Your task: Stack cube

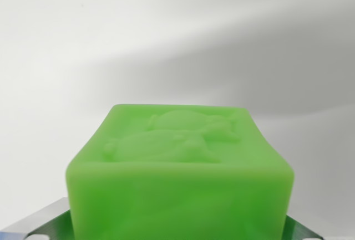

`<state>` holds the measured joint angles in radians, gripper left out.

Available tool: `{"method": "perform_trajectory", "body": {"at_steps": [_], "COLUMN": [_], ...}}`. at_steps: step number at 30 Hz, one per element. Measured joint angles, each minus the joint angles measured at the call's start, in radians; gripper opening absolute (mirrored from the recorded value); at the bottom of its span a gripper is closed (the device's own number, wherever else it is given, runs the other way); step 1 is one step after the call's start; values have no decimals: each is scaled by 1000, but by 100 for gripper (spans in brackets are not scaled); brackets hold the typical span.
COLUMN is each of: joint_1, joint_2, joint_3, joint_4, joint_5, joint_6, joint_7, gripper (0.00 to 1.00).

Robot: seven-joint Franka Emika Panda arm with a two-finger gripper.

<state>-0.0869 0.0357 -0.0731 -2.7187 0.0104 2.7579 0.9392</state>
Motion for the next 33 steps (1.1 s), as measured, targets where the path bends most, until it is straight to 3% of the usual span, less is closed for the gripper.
{"method": "perform_trajectory", "body": {"at_steps": [33], "joint_1": [55], "joint_2": [51], "joint_3": [31], "joint_4": [154], "joint_5": [0], "joint_6": [-102], "joint_7": [-21], "gripper": [0]}}
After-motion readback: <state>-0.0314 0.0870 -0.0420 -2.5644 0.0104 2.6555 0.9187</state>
